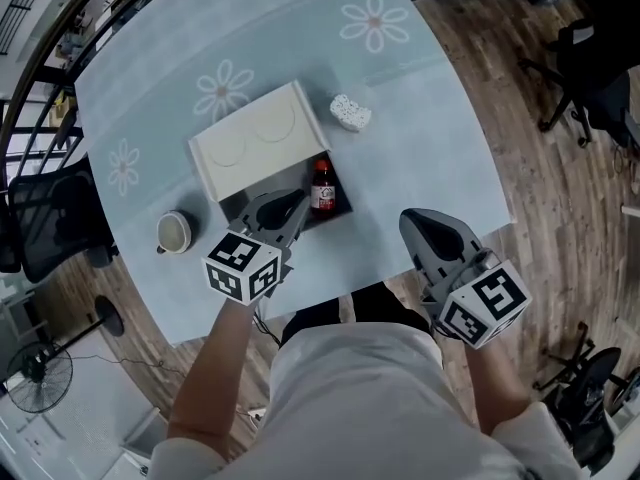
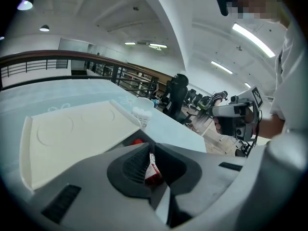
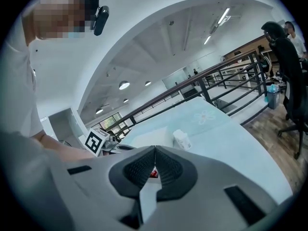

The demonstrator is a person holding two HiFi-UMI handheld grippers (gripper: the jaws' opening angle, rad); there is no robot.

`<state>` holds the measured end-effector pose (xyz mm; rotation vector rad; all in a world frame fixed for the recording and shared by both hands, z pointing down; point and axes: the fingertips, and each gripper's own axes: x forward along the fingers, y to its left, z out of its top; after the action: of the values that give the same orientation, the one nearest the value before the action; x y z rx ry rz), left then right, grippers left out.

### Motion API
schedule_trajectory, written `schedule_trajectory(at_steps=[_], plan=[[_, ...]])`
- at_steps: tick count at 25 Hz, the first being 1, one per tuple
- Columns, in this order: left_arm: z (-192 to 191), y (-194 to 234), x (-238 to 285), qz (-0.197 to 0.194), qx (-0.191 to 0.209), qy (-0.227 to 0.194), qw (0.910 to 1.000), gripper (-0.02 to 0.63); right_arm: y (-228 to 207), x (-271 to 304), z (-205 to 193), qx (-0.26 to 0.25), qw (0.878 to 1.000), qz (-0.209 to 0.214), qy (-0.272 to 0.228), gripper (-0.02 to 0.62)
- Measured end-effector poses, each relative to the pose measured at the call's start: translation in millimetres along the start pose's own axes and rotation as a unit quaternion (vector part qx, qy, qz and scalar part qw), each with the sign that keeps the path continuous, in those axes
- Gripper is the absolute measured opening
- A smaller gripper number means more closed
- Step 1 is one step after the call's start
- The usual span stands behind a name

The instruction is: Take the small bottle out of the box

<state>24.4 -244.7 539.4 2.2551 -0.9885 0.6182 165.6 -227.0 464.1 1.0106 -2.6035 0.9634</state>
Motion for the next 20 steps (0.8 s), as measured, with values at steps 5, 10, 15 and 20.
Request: schedule_trajectory(at_steps=[5,10,15,20], plan=[[-11.6,6.1,16.4,-0.01,-0.013,0.031,0.9994,0.121,-6.5,5.0,-6.1,0.009,1.0,-0.006,0.008,0.021],[-23.0,7.5,29.3,-0.014,-0.016,0.061,0.9979,0.148,-9.0,10.1,-8.8,0.014,1.0,-0.005,0.012,0.021],[-33.2,11.1,39.8,-0.014,-0.026,0.09,0.9955,0.203,-14.4,13.4,-14.6,0.021,1.0,-0.007,0.018,0.021],[-35.5,15.1,49.9,-0.008,-0.034,0.114,0.9929,0.215,-20.5,14.2,-19.1,0.028,0.999,-0.01,0.023,0.021]])
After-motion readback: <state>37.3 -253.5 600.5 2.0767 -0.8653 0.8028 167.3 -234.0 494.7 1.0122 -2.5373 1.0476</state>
